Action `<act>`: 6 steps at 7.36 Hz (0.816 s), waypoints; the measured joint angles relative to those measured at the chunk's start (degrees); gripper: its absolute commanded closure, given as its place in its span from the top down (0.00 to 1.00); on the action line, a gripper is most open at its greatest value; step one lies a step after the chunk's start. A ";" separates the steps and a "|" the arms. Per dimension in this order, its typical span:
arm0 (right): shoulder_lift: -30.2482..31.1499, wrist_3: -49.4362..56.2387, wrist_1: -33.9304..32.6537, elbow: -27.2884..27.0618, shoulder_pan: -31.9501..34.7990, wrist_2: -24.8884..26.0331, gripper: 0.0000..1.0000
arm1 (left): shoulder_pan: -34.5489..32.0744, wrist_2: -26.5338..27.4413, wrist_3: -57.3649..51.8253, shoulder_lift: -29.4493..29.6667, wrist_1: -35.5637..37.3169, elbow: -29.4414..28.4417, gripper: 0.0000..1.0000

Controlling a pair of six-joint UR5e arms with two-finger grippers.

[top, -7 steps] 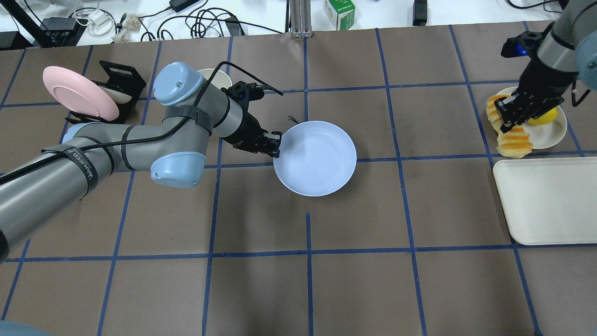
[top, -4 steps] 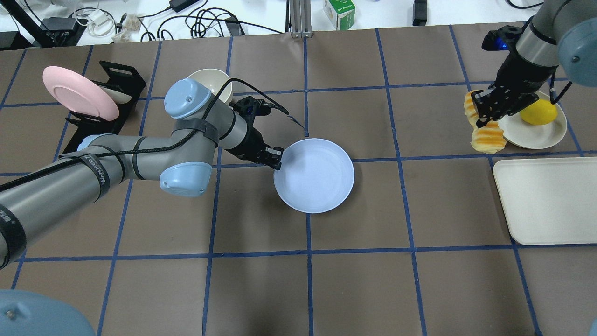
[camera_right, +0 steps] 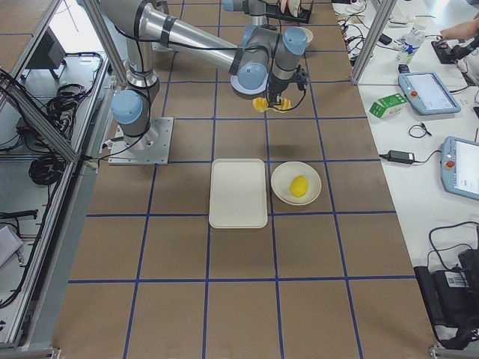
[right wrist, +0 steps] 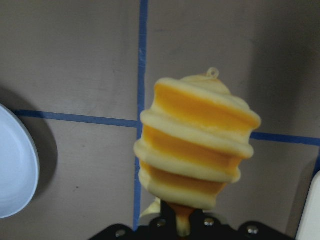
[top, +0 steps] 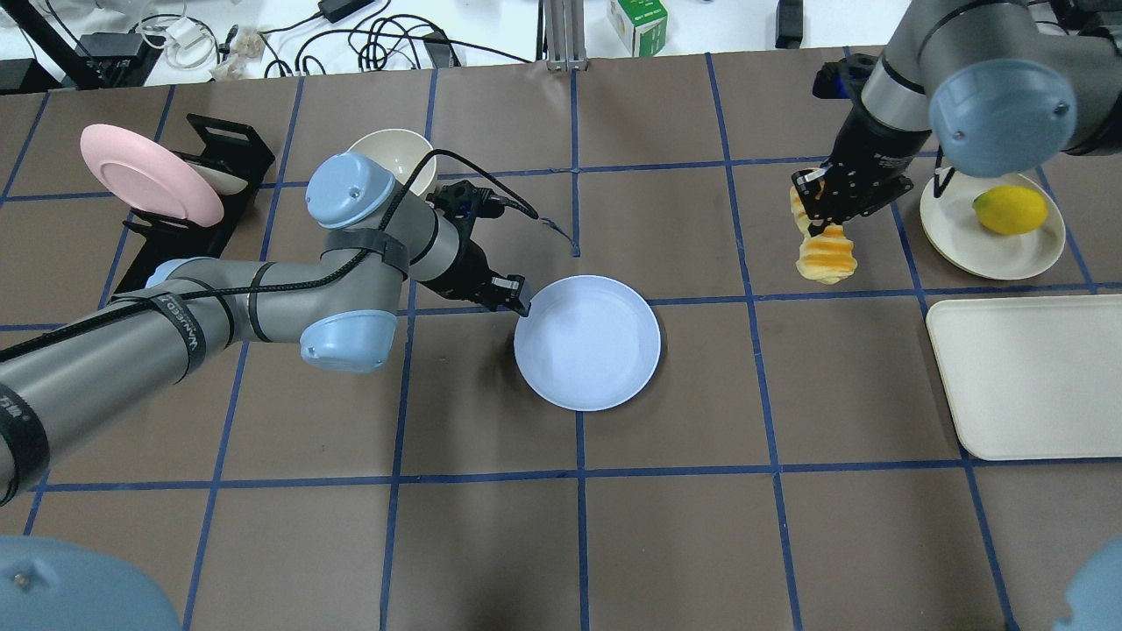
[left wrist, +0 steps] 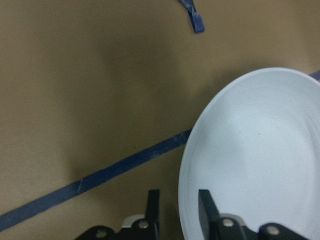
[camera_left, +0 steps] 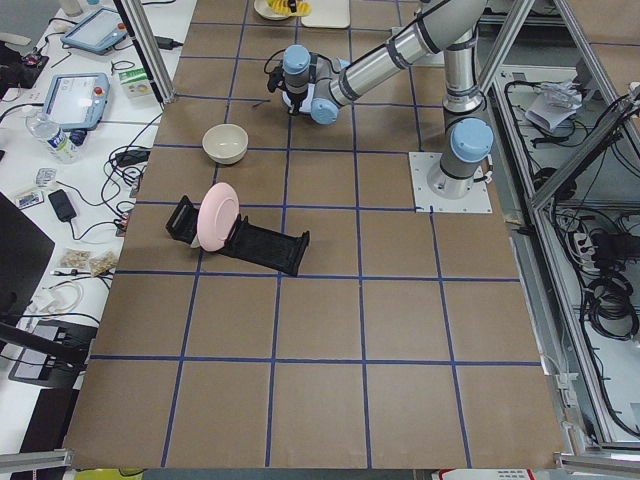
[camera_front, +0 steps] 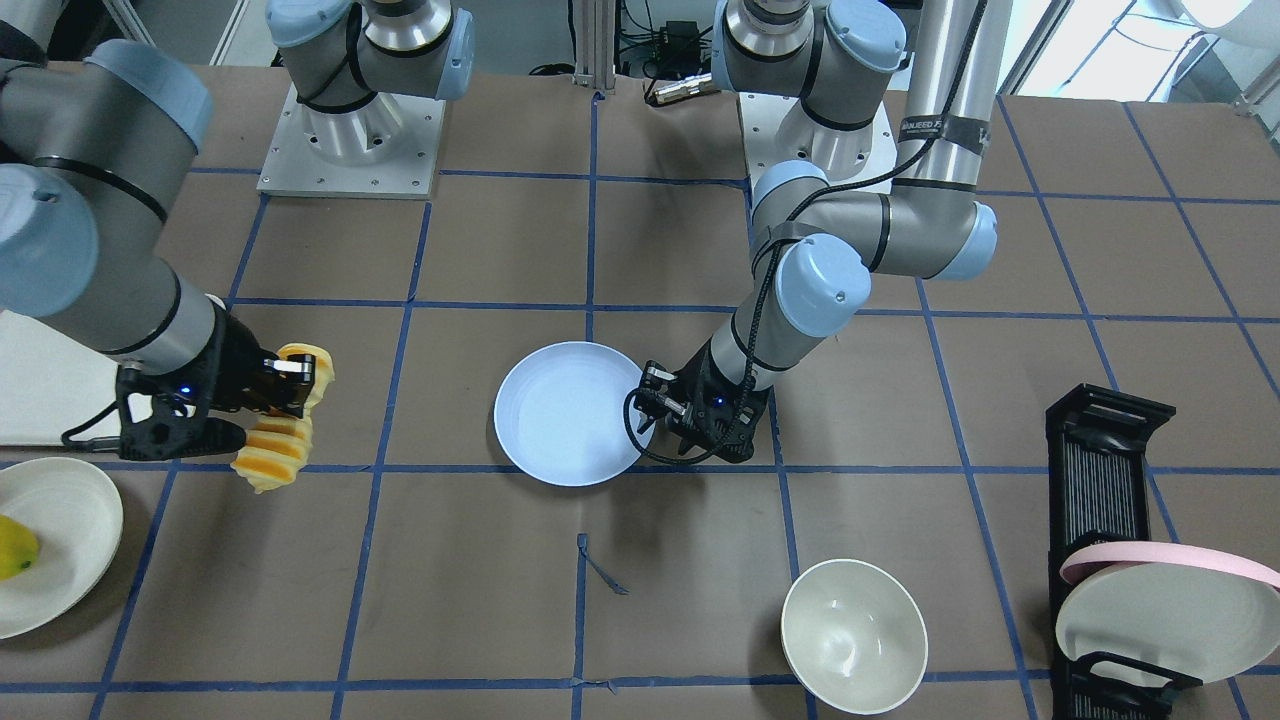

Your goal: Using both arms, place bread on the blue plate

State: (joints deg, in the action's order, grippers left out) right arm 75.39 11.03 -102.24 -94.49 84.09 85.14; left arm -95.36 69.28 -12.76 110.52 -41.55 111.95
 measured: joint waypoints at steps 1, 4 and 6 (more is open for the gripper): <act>-0.11 -4.05 -0.60 -0.16 3.34 -0.08 0.00 | 1.07 0.12 0.14 -1.51 -4.30 -2.36 1.00; -2.24 -15.45 -5.06 -0.59 13.47 -1.18 0.00 | 2.65 7.49 0.73 -9.72 -30.23 -12.93 1.00; -6.55 -21.78 -13.42 -2.41 19.71 -1.28 0.00 | 3.23 12.66 2.62 -15.08 -42.75 -17.66 1.00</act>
State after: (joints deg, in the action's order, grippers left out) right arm 68.84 -10.75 -115.67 -96.90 103.80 83.86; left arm -92.13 81.95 -10.14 95.44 -84.30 94.29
